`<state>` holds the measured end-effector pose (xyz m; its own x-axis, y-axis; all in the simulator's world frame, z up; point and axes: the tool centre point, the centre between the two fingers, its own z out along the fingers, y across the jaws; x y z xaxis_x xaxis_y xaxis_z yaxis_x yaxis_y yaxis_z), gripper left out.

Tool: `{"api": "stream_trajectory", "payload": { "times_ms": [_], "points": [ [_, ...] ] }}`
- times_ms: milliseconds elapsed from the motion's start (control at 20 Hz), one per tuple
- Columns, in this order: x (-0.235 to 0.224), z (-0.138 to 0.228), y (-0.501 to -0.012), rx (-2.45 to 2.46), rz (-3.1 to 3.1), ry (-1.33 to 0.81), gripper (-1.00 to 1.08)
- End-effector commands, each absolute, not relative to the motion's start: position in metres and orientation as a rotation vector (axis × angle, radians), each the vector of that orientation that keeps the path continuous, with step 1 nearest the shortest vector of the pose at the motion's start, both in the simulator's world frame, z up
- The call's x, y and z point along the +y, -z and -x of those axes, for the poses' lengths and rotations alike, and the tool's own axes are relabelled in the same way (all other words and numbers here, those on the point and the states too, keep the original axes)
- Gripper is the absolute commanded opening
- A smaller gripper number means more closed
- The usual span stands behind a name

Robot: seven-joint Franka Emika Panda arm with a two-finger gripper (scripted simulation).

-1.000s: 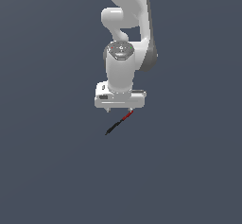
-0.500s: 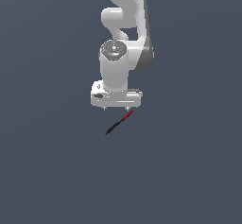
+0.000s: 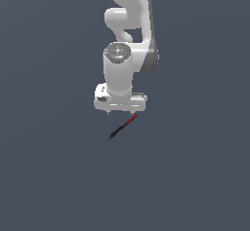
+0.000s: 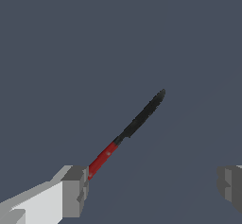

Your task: Pick up the object and move it to a goal position.

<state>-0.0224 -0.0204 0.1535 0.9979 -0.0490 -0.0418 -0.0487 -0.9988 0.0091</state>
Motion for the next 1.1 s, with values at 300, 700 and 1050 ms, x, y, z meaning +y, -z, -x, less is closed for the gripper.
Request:
{"api": "stream_trajectory", "payload": {
  "times_ms": [300,700,1050],
  "points": [
    [-0.016,0.024,-0.138,-0.257,-3.127,0.057,1.00],
    [-0.011,0.027,-0.111,-0.568,-3.091,0.041,1.00],
    [-0.008,0.032,-0.086,-0.869,-3.021,0.025,1.00]
  ]
}}
